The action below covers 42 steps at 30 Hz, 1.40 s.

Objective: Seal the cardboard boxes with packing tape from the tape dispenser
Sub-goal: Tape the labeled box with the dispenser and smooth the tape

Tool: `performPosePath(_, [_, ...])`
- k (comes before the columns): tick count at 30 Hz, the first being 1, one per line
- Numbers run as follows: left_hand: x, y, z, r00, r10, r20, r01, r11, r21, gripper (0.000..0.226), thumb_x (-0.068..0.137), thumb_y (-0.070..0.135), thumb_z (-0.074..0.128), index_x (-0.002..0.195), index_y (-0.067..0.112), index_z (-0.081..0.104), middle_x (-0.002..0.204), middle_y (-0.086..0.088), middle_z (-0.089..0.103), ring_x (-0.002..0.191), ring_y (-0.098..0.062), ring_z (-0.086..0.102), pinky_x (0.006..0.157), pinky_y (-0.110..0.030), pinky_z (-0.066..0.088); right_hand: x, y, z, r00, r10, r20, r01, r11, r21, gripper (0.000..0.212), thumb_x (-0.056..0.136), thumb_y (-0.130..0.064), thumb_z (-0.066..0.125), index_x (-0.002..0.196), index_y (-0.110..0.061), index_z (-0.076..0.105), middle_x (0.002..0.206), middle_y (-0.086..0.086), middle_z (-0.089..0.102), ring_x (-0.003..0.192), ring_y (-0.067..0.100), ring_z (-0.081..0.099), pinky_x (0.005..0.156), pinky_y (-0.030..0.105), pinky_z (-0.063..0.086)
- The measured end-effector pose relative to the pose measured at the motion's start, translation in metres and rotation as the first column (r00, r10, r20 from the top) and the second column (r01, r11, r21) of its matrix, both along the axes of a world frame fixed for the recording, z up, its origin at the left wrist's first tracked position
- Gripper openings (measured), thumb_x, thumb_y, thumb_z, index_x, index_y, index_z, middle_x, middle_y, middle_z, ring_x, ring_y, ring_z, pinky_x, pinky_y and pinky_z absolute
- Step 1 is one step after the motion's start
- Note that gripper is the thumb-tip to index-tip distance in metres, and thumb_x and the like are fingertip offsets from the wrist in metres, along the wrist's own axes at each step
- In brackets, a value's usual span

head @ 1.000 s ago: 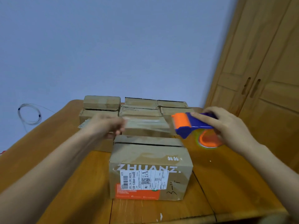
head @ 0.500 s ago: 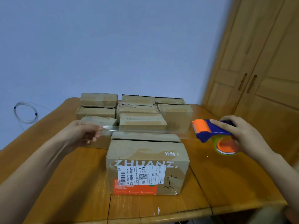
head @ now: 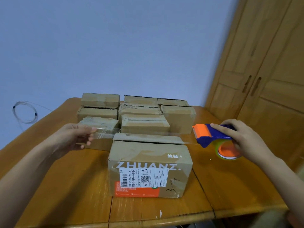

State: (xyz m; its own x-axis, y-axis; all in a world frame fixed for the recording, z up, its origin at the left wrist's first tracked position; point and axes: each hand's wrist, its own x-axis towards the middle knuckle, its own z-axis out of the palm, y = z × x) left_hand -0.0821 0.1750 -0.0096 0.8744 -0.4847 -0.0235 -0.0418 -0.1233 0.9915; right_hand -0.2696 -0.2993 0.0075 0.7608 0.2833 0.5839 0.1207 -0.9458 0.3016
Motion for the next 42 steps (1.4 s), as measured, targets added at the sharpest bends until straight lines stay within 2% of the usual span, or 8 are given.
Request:
performPosePath(7, [0.0,-0.003,-0.003,0.998,0.061,-0.012,-0.061,0.998,-0.014,0.071,0.022,0.058,0.091,0.066,0.009,0.062,0.06,-0.005,0.058,0.048,-0.013,0.052,0.042,-0.019,0.043,0.002,0.006,-0.001,1.0,-0.01,-0.013,0.009,1.0,-0.028,0.101,0.048,0.009,0.089,0.134,-0.021,0.045,0.105,0.016,0.062,0.086,0.032,0.062,0.061,0.029,0.044])
performPosePath(10, [0.001,-0.004,-0.004,0.997,0.073,-0.03,-0.073,0.997,-0.017,0.052,0.043,0.044,0.091,0.067,0.008,0.061,0.059,-0.005,0.057,0.047,-0.012,0.052,0.041,-0.019,0.042,0.004,0.004,-0.004,1.0,-0.015,-0.006,0.015,1.0,-0.015,0.099,0.052,0.01,0.087,0.136,-0.023,0.044,0.107,0.015,0.061,0.089,0.031,0.06,0.063,0.028,0.043])
performPosePath(15, [0.001,-0.005,-0.012,0.994,0.102,-0.045,-0.103,0.994,-0.033,0.022,0.071,0.025,0.069,0.07,0.006,0.059,0.06,-0.006,0.055,0.048,-0.013,0.05,0.042,-0.019,0.041,0.006,0.003,-0.022,0.999,0.004,-0.043,-0.004,1.0,0.008,0.099,0.055,0.008,0.086,0.138,-0.025,0.041,0.109,0.014,0.06,0.091,0.03,0.06,0.063,0.034,0.051])
performPosePath(21, [0.001,-0.003,-0.025,0.996,0.078,-0.032,-0.078,0.997,-0.009,0.032,0.065,0.034,0.076,0.067,0.006,0.06,0.061,-0.007,0.056,0.049,-0.012,0.051,0.045,-0.019,0.042,0.005,0.008,-0.05,0.994,-0.027,-0.108,0.038,0.995,0.093,0.101,0.054,0.007,0.088,0.137,-0.026,0.041,0.108,0.012,0.061,0.09,0.029,0.061,0.062,0.027,0.048])
performPosePath(26, [0.006,0.002,-0.031,0.998,0.061,0.015,-0.062,0.998,0.022,0.064,0.027,0.063,0.088,0.059,0.012,0.064,0.061,-0.006,0.06,0.051,-0.012,0.053,0.046,-0.019,0.044,0.002,0.008,-0.053,0.995,-0.049,-0.091,0.057,0.995,0.082,0.101,0.052,0.006,0.089,0.136,-0.025,0.043,0.109,0.012,0.06,0.091,0.029,0.062,0.058,0.029,0.052])
performPosePath(34, [0.004,-0.001,-0.054,0.998,0.045,-0.041,-0.044,0.999,0.016,0.027,0.075,0.034,0.067,0.06,0.012,0.062,0.062,-0.006,0.057,0.052,-0.01,0.051,0.048,-0.019,0.041,0.002,0.009,-0.057,0.992,-0.063,-0.108,0.073,0.993,0.094,0.105,0.049,0.006,0.091,0.136,-0.025,0.042,0.109,0.013,0.06,0.092,0.03,0.062,0.057,0.028,0.051])
performPosePath(38, [-0.005,-0.014,-0.081,0.989,0.051,-0.137,-0.053,0.998,-0.016,0.027,0.079,0.033,0.063,0.071,0.008,0.059,0.063,-0.005,0.056,0.052,-0.01,0.05,0.046,-0.018,0.039,0.002,0.01,-0.063,0.991,-0.06,-0.12,0.075,0.989,0.126,0.104,0.052,0.004,0.09,0.137,-0.028,0.04,0.111,0.013,0.059,0.093,0.031,0.061,0.056,0.031,0.054])
performPosePath(42, [-0.018,-0.04,-0.1,0.979,0.054,-0.198,-0.066,0.997,-0.051,0.044,0.076,0.04,0.058,0.09,-0.001,0.062,0.073,-0.012,0.062,0.058,-0.015,0.052,0.046,-0.019,0.039,0.002,0.016,-0.069,0.993,-0.056,-0.102,0.07,0.988,0.139,0.101,0.053,0.007,0.088,0.136,-0.026,0.042,0.11,0.013,0.059,0.091,0.031,0.062,0.055,0.029,0.052])
